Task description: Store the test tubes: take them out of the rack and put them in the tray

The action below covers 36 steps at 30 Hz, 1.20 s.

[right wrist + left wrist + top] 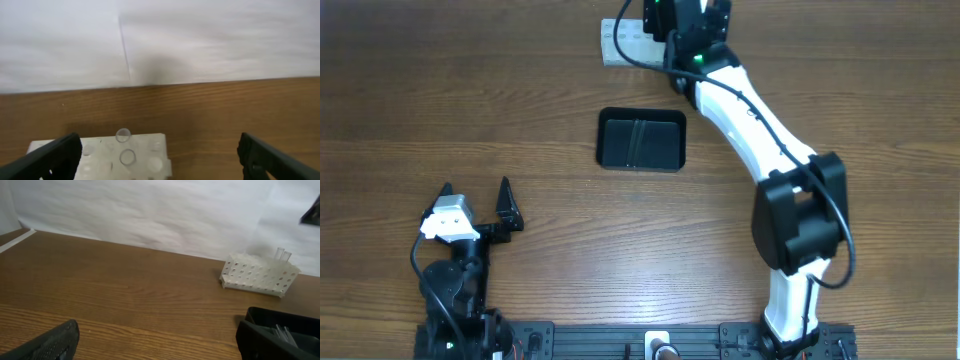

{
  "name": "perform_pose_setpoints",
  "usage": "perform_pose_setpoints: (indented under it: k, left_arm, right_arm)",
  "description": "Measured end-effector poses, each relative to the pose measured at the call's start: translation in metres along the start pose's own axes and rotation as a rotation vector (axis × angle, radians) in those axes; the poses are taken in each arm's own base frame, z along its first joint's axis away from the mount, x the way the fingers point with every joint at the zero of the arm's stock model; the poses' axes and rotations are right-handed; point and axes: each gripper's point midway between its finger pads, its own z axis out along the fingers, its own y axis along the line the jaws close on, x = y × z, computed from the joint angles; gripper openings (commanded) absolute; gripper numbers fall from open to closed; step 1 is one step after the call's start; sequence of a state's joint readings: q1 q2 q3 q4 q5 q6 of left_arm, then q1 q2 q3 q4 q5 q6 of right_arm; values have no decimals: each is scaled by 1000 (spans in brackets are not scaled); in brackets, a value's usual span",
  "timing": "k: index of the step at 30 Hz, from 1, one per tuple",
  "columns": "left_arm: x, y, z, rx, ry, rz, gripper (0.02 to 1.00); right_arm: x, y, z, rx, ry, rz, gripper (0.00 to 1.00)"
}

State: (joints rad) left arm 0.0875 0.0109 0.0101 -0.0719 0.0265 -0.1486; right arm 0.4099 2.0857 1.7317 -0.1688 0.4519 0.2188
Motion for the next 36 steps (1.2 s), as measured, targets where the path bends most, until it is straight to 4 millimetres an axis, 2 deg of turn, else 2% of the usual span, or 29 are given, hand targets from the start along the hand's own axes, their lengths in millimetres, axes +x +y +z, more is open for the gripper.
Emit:
perform_pose_setpoints:
  k: [5,9,13,19,29,36]
  left_arm:
    - [0,0,0,0,0,0,998]
    - [0,0,0,0,0,0,996]
    - [0,0,0,0,0,0,998]
    - [0,0,0,0,0,0,998]
    - [0,0,0,0,0,0,996]
    - [0,0,0,0,0,0,998]
  right_arm:
    - [33,18,24,-7,43,-99,956]
    - [47,27,40,0,58,-135,919]
    - [46,30,48,4,42,-122,869]
    - [44,31,51,5,29,-69,858]
    - [61,32,60,14,54,-61,838]
    - [63,29,62,33,54,-59,759]
